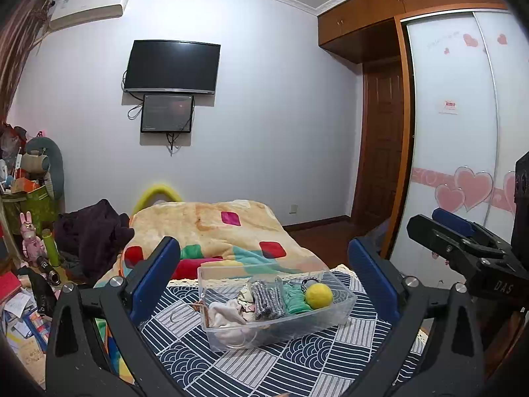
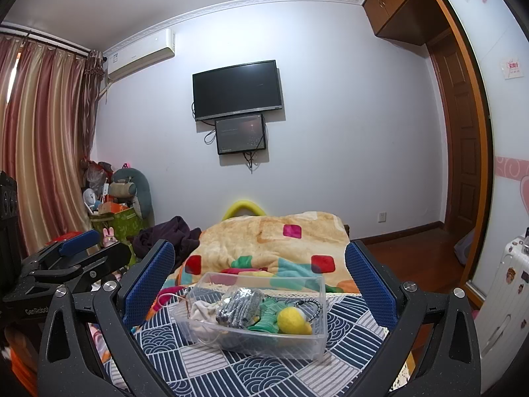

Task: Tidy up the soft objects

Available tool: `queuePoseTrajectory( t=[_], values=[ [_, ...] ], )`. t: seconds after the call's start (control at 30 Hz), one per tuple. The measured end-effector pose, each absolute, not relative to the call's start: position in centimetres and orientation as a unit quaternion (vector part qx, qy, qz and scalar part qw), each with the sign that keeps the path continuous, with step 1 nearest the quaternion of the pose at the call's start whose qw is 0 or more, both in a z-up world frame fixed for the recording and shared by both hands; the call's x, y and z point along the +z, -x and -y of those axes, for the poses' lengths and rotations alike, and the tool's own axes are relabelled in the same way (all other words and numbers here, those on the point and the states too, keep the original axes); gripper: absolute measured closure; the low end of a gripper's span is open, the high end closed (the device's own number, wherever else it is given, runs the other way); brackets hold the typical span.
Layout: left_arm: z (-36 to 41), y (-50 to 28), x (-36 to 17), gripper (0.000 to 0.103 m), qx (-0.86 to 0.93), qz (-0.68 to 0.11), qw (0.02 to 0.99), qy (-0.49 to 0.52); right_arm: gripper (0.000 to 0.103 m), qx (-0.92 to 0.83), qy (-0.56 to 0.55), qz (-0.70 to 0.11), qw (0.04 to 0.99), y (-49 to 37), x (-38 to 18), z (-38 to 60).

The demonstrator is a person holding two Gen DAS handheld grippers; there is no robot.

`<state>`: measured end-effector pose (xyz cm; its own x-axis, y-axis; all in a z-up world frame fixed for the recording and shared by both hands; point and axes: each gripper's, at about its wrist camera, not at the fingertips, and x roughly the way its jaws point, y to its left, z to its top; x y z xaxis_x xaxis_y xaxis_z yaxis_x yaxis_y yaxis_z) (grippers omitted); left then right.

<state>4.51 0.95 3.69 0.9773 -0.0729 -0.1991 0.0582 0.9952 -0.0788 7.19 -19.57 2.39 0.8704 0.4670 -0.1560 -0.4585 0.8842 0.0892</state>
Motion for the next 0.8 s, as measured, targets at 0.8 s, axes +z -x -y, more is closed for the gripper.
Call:
queuePoseTrajectory(
  t=[0.8],
  values=[
    [-1.28, -4.82, 3.46, 0.000, -0.052, -0.112, 0.992, 0.036, 0.000, 0.240, -0.024, -0.092, 0.966, -6.94, 2.15, 19.31]
  ],
)
